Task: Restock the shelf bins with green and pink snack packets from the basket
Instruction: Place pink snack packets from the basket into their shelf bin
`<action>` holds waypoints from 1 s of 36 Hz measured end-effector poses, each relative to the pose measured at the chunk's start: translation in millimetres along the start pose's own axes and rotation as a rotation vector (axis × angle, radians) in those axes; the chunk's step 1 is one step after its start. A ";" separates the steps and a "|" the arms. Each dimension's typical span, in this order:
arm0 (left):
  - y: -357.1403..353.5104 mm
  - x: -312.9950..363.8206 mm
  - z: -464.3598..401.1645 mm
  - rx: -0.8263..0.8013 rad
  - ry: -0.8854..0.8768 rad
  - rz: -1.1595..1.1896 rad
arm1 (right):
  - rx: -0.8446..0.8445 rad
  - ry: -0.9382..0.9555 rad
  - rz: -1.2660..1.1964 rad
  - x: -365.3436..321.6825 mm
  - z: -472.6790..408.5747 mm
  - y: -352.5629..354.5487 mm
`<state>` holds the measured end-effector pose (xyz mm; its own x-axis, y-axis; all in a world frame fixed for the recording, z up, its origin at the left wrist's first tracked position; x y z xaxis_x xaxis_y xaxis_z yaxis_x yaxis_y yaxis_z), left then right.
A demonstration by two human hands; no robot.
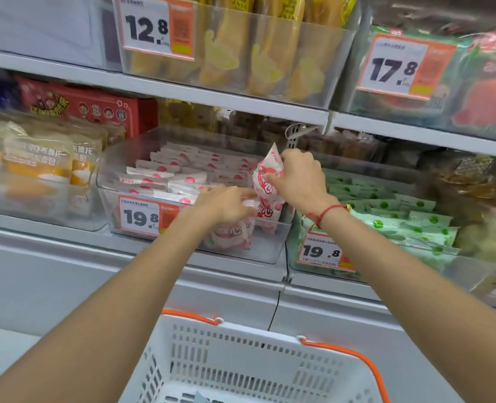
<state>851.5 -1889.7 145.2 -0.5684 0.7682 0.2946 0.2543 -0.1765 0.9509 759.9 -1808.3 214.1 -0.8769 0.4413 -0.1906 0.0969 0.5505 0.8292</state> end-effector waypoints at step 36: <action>5.9 -14.2 -12.6 -0.225 -0.095 -0.046 | -0.443 0.154 0.383 -20.8 -24.6 -53.8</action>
<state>851.3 -1909.4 147.9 -0.4966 0.8311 0.2504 0.0434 -0.2644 0.9634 761.3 -1864.5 186.4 -0.8797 0.4241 0.2152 0.2425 0.0108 0.9701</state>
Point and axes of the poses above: each hand's wrist, its own z-axis away from the middle knuckle, its own y-axis out of the back of the hand, x = y × z, the point moved 7 cm from there along -z, towards the middle knuckle, and after that the axes turned 4 degrees about y, right-handed, at the moved point
